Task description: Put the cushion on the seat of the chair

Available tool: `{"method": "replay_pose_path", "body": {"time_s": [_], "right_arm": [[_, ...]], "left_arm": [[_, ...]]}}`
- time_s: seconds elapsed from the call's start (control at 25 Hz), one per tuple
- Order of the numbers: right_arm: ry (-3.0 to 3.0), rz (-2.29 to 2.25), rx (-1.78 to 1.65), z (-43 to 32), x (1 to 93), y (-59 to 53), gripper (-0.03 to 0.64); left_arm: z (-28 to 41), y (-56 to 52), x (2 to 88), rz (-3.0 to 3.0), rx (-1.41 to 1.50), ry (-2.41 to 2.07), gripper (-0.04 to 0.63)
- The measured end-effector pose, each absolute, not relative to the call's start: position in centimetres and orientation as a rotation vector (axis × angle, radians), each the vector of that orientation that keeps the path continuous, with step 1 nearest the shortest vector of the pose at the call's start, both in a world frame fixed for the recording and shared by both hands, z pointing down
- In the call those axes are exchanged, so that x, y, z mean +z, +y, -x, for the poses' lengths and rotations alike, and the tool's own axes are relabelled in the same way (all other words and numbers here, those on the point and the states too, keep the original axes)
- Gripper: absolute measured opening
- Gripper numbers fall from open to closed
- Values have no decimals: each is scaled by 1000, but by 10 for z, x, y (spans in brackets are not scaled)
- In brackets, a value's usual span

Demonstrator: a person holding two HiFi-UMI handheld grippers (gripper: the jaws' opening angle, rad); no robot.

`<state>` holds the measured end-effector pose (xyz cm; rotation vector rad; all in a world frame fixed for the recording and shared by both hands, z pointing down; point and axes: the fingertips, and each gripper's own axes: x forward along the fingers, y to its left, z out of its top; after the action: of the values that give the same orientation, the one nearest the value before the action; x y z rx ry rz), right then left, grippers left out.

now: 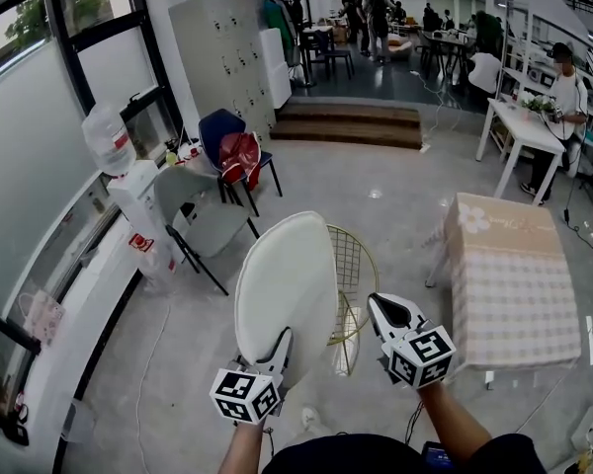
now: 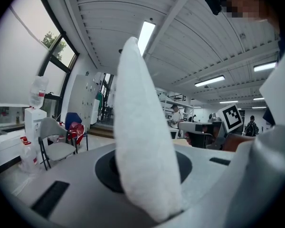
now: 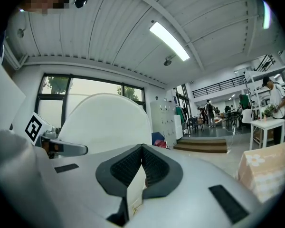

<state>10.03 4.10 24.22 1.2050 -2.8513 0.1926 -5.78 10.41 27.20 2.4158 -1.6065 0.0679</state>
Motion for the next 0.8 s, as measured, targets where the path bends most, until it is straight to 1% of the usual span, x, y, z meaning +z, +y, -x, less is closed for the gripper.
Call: {"method": "replay_pose_path", "body": {"time_s": [0.32, 0.56, 0.8], "right_arm": [[-2823, -1250, 168, -62, 235, 2, 18], [-2791, -1270, 195, -28, 247, -20, 18], [-2745, -1229, 149, 10, 262, -31, 18]], "left_arm": [[100, 63, 266, -2457, 68, -1570, 71], [129, 42, 276, -2469, 77, -1540, 71], [162, 24, 288, -2461, 63, -1506, 71]]}}
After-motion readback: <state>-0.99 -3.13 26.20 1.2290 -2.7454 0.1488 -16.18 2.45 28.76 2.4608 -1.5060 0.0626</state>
